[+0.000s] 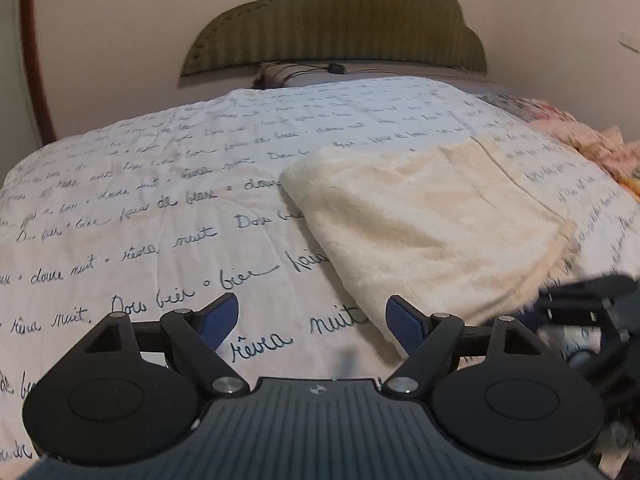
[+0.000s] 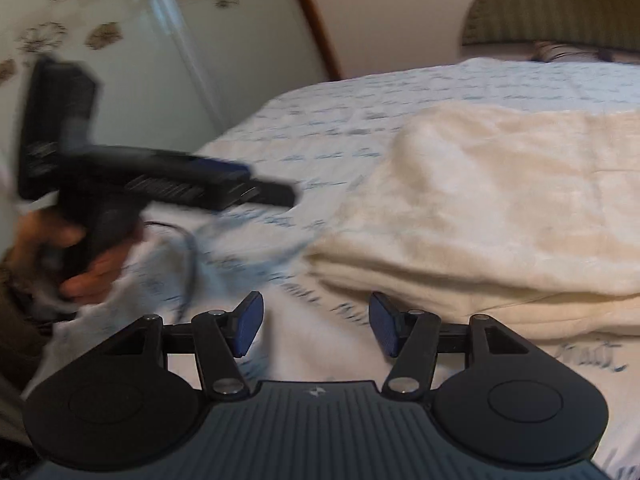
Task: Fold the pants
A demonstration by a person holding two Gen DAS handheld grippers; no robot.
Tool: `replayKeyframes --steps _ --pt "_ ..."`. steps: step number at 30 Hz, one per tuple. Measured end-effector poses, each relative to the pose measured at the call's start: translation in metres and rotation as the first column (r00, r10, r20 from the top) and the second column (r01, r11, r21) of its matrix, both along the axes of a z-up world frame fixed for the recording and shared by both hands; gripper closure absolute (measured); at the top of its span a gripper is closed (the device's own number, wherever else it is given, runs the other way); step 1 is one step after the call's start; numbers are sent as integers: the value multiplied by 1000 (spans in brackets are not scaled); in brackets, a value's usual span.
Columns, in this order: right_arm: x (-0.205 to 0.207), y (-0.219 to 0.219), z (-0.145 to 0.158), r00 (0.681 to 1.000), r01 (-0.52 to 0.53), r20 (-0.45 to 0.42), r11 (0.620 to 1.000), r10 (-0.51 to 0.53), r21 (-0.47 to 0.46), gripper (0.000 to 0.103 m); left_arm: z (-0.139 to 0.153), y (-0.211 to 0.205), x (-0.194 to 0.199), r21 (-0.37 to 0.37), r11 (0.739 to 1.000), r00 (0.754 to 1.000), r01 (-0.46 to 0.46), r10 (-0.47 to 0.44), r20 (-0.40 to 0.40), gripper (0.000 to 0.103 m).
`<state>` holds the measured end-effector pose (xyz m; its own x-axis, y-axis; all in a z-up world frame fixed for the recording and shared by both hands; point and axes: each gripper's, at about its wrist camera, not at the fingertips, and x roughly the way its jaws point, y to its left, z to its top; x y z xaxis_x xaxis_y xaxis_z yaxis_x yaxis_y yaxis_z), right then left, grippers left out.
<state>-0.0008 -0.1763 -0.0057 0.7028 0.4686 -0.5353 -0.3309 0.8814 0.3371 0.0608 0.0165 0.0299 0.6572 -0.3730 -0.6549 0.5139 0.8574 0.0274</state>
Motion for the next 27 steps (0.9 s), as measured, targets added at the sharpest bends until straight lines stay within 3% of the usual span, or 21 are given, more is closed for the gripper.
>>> replayKeyframes --steps 5,9,13,19,21,25,27 --pt "1 -39 9 997 62 34 968 -72 242 45 -12 -24 -38 148 976 975 161 -181 129 18" --pt "11 -59 9 995 92 3 918 -101 387 45 -25 -57 -47 233 959 960 163 -209 189 18" --pt "14 -65 10 994 91 12 879 -109 468 35 -30 -82 -41 200 977 970 75 -117 211 18" --pt "23 -81 -5 994 100 -21 795 -109 598 33 -26 -102 -24 157 979 961 -132 88 261 11" --pt "24 -81 -6 994 101 -23 789 -110 607 33 -26 -100 -19 162 968 956 -194 150 251 5" --pt "25 -79 -6 995 96 -23 798 -102 595 33 -31 -77 -22 191 948 956 -254 217 196 6" --pt "27 -79 -9 995 92 -38 785 -87 612 33 -35 -59 -23 177 953 965 -244 220 145 7"
